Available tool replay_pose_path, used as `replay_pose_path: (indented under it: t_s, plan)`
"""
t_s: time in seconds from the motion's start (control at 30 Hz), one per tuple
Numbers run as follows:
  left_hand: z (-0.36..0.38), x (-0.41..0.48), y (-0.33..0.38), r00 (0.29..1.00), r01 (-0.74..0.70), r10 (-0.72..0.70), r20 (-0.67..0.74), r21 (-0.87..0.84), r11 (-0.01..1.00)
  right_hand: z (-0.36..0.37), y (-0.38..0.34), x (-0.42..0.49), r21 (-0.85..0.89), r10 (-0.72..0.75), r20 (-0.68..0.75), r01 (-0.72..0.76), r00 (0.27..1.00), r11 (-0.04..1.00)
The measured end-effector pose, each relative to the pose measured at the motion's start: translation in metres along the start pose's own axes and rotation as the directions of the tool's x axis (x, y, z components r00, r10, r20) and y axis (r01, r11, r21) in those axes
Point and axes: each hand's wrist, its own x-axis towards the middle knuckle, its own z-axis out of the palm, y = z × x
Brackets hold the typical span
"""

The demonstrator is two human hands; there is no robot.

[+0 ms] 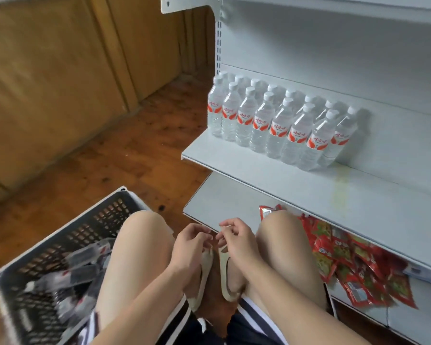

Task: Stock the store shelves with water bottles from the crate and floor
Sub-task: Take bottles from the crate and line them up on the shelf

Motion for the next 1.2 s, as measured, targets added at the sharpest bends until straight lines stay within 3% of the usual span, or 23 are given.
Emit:
replay_pose_path:
  t_s: [0.13,0.23,0.37,0.5,0.67,0.83,1.0,1.2]
  plan:
    - [-0.032,-0.014,-0.009,0.999,-0.021,0.024,-0.021,0.128,0.992,0.024,-0.014,-0.005,-0.042,-0.082,0.151,0.089,0.985,0.995]
    - [-0.063,-0.028,-0.017,0.993,-0.009,0.034,-0.114,0.212,0.977,0.049,-0.026,-0.011,-0.101,-0.126,0.281,0.16,0.952,0.982]
    - [-0.103,-0.052,-0.028,0.962,0.023,0.025,-0.273,0.168,0.985,0.082,-0.039,-0.022,-0.178,-0.108,0.463,0.212,0.88,0.961]
    - [-0.134,-0.084,-0.054,0.916,0.087,-0.03,-0.401,0.125,0.988,0.113,-0.046,-0.037,-0.207,-0.113,0.557,0.269,0.823,0.941]
    - [-0.165,-0.117,-0.092,0.825,0.13,-0.149,-0.545,-0.075,0.989,0.129,-0.042,-0.053,-0.243,-0.107,0.687,0.366,0.719,0.898]
    - [-0.18,-0.122,-0.116,0.784,0.131,-0.22,-0.581,-0.192,0.973,0.15,-0.039,-0.035,-0.3,-0.017,0.707,0.321,0.707,0.898]
    - [-0.197,-0.117,-0.152,0.74,0.219,-0.33,-0.586,-0.255,0.942,0.184,-0.038,-0.017,-0.323,0.041,0.739,0.301,0.672,0.897]
    - [-0.228,-0.081,-0.171,0.719,0.3,-0.403,-0.566,-0.271,0.915,0.24,-0.024,0.024,-0.416,0.159,0.713,0.229,0.683,0.88]
